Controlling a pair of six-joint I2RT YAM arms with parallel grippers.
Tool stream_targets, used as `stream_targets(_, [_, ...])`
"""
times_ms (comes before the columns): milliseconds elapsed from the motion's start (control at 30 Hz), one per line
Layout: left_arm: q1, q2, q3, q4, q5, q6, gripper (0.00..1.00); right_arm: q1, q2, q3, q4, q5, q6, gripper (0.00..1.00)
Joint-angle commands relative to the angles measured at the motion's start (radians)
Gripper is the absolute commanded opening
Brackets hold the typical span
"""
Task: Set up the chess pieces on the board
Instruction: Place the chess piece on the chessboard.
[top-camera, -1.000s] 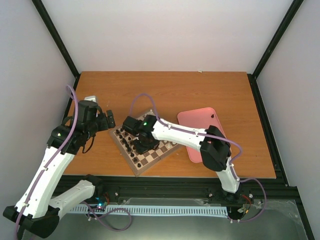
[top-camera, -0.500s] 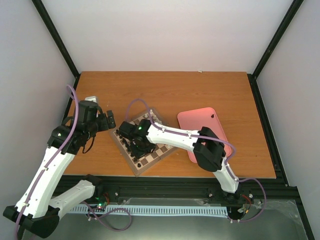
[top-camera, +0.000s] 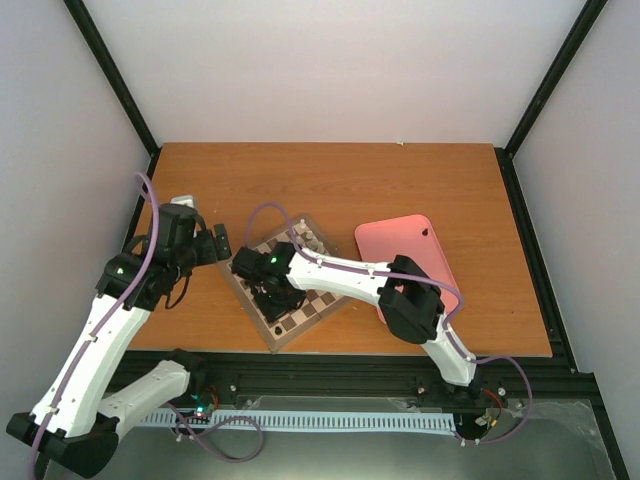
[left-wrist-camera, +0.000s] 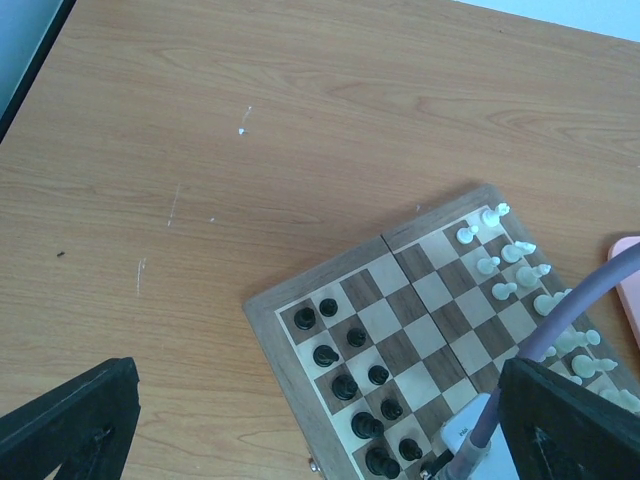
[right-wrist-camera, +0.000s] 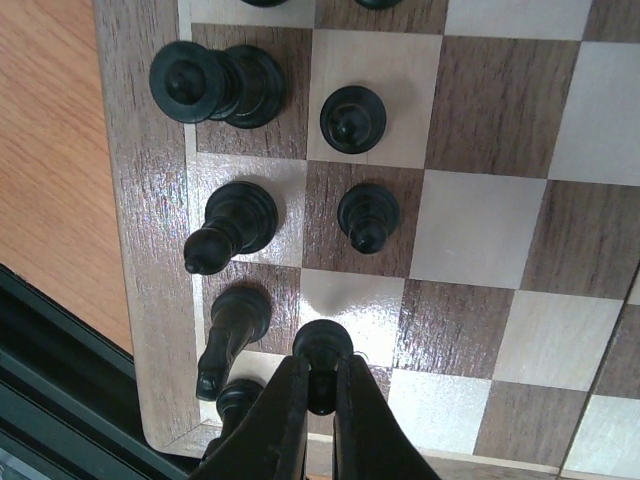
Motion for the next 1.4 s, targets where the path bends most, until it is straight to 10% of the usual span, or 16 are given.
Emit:
stream_targets(0, [-0.005,-0.013,-0.004,-0.012,-0.004,0.015,1.0,0.01,0.023,0.019,-0.006,-0.006,-0.006,0.03])
stream_targets(1367, [-0.005,-0.024,-0.003,-0.007,0.005,0.001,1.0,0.011,-0.048,0.021,-0.023,0.033,-0.058,0.33])
